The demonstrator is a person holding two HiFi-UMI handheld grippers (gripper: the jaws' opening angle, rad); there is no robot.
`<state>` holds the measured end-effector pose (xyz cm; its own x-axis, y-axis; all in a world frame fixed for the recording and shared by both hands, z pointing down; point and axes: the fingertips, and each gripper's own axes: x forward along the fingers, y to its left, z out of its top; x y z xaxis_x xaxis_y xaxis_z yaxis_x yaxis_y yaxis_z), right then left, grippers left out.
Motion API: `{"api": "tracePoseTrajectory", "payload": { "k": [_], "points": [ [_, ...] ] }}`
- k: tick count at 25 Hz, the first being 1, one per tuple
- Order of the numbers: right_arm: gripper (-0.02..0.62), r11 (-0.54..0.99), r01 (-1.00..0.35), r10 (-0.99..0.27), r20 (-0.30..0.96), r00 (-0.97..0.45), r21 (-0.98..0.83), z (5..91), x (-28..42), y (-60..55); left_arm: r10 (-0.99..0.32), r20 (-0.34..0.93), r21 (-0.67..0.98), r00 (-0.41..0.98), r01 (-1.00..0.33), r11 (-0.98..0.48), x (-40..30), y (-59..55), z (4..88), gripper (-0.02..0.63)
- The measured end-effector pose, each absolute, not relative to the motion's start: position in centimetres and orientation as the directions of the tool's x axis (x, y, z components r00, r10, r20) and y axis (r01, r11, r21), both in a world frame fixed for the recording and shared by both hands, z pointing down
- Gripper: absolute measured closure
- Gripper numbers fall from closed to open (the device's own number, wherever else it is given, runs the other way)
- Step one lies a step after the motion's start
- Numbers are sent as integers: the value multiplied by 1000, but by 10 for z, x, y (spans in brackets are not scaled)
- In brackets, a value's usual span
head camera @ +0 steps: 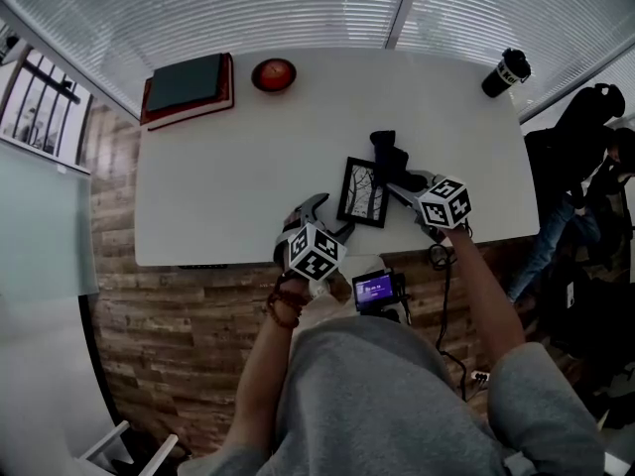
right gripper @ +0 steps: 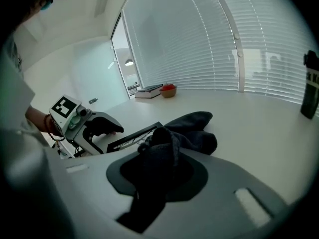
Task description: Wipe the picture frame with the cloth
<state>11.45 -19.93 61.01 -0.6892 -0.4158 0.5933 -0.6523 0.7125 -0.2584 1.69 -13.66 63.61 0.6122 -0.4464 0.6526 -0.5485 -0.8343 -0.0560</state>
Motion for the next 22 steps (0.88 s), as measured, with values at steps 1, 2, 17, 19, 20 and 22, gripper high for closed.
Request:
{"api": "tracePoseTrajectory", "payload": {
  "k": [1, 2, 17, 19, 20, 22],
  "points": [
    [512, 709, -653, -417, 589, -693, -266, 610, 113, -196, -446, 653, -55, 612, -549, -834, 17, -136, 636, 259],
    [512, 708, -653, -417, 586, -695, -270, 610, 112, -192, -446, 653, -55, 613, -548, -834, 17, -136, 636, 259],
    [514, 683, -624, -370, 556, -744, -380, 612, 93, -135, -447, 652, -56, 612, -549, -834, 19, -138, 638, 259],
    [514, 680, -620, -365, 553, -749, -391, 611, 92, -130, -447, 653, -56, 611, -550, -833, 21, -138, 638, 259],
    [514, 680, -617, -361, 553, -751, -395, 611, 91, -127, -446, 654, -55, 611, -550, -834, 21, -138, 638, 259],
    [514, 680, -615, -355, 555, -752, -399, 611, 88, -122, -444, 654, -54, 612, -549, -834, 21, -138, 638, 259]
  ]
}}
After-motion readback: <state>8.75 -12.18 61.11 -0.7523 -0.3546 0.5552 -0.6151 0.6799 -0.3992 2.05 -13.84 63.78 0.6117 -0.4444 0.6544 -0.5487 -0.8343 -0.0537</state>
